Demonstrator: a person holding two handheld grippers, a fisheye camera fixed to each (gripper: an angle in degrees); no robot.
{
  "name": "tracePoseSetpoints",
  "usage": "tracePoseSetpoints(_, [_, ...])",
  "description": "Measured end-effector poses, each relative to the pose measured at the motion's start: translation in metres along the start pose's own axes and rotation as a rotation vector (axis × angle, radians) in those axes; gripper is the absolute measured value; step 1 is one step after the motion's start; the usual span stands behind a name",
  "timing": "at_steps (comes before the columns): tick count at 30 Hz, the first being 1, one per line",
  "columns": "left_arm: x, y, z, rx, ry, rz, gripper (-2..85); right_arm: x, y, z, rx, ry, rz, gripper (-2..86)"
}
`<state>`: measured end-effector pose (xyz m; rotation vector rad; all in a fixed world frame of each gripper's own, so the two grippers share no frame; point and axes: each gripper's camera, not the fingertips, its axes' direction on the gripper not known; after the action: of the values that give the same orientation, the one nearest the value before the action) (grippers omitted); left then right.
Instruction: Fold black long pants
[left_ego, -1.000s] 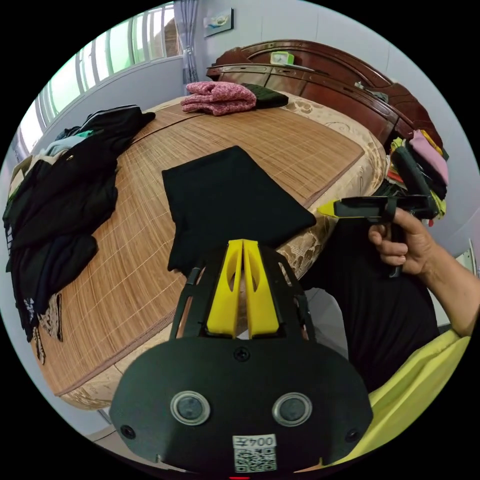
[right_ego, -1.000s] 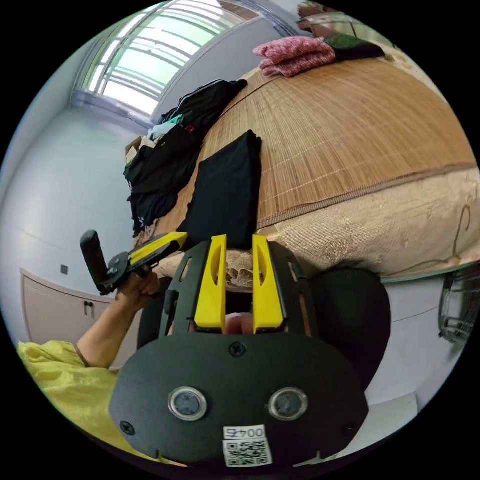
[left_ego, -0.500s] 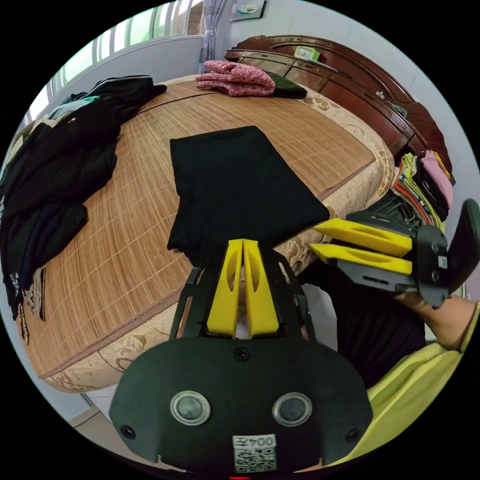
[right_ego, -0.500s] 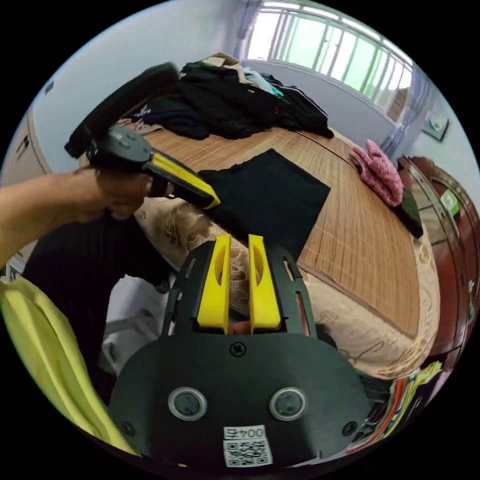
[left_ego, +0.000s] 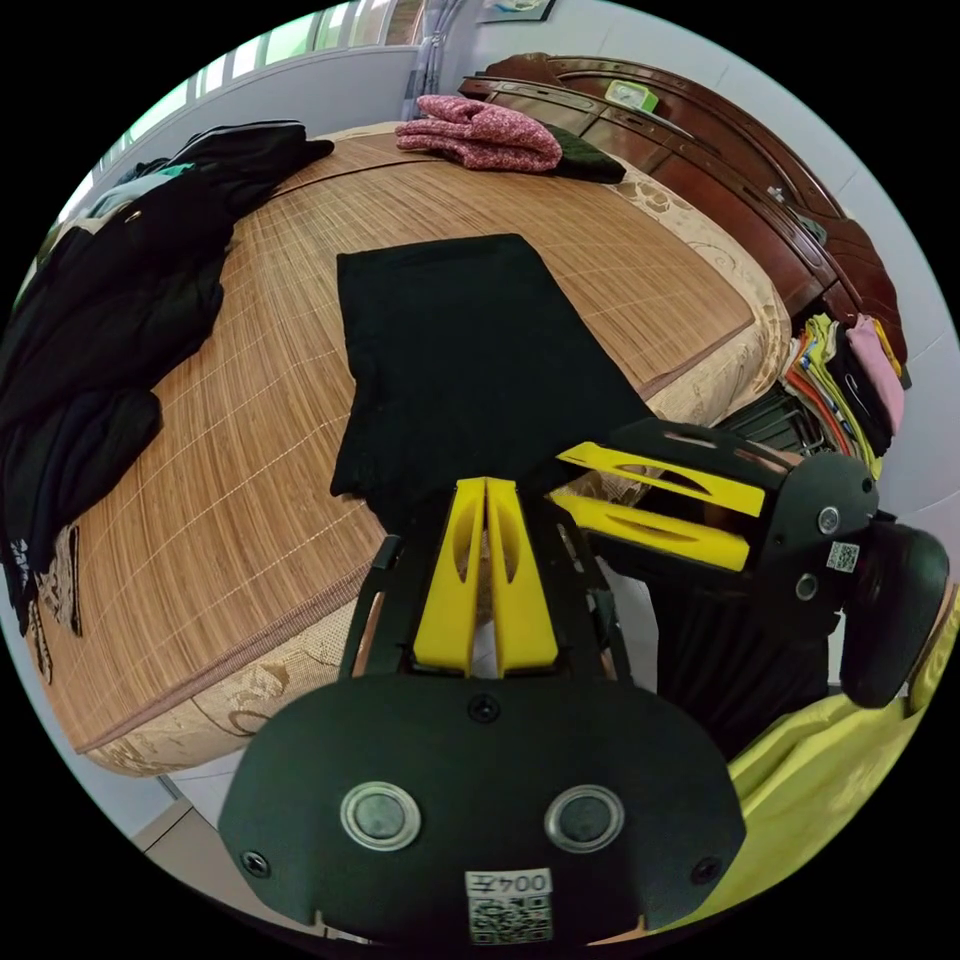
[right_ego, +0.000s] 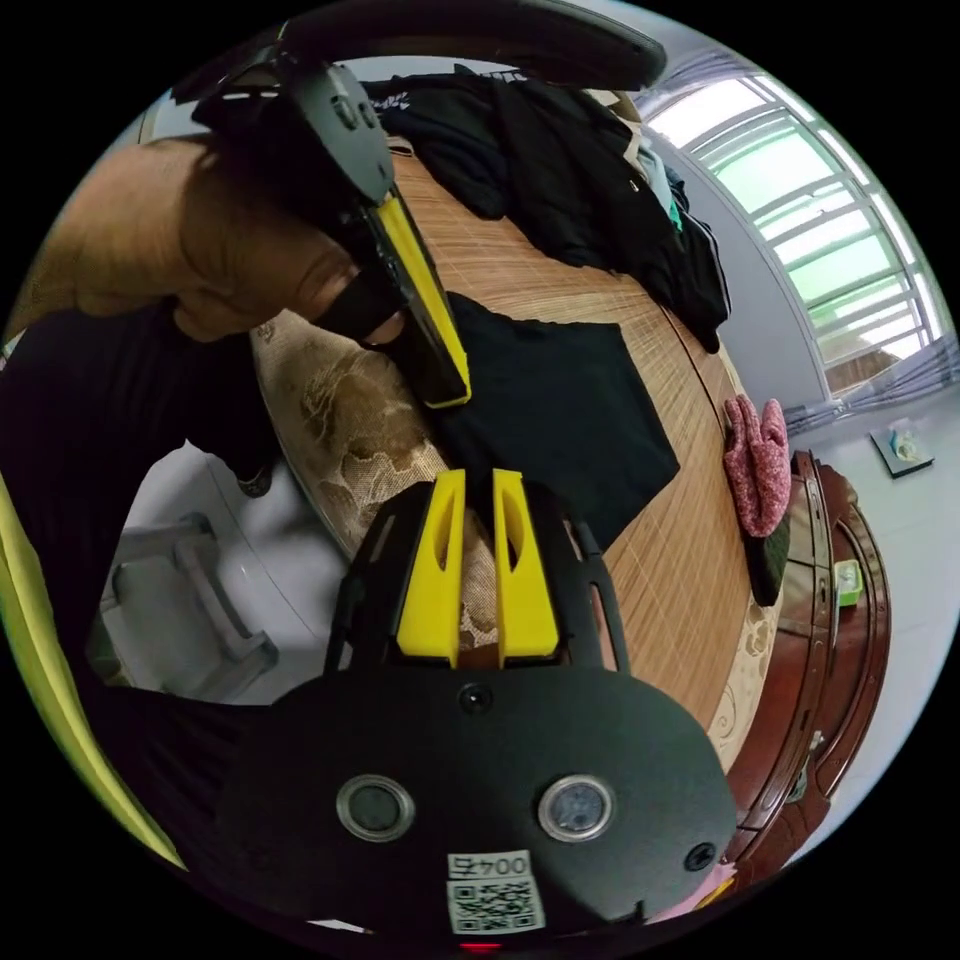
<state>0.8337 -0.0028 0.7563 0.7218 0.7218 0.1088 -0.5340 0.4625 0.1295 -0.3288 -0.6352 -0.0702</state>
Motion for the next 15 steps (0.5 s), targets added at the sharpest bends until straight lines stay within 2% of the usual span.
tracePoseSetpoints(5, [-0.003,-0.001,0.005,-0.003,-0.004,-0.012,0.1,0.020,0.016,0.005,0.021,-0.052,-0.012,1.2])
tracePoseSetpoints(9, [-0.004,-0.002,0.012,-0.008,-0.009,-0.024,0.2,0.020,0.041,0.021,0.024,0.054,-0.122,0.9])
tracePoseSetpoints(12, [-0.003,-0.002,0.016,-0.010,-0.034,-0.002,0.2,0.054,0.059,0.021,0.049,-0.020,0.025,1.4])
tracePoseSetpoints(15, [-0.008,-0.002,0.021,-0.010,-0.015,-0.009,0.2,0.110,0.098,0.023,0.060,-0.150,0.352,4.6])
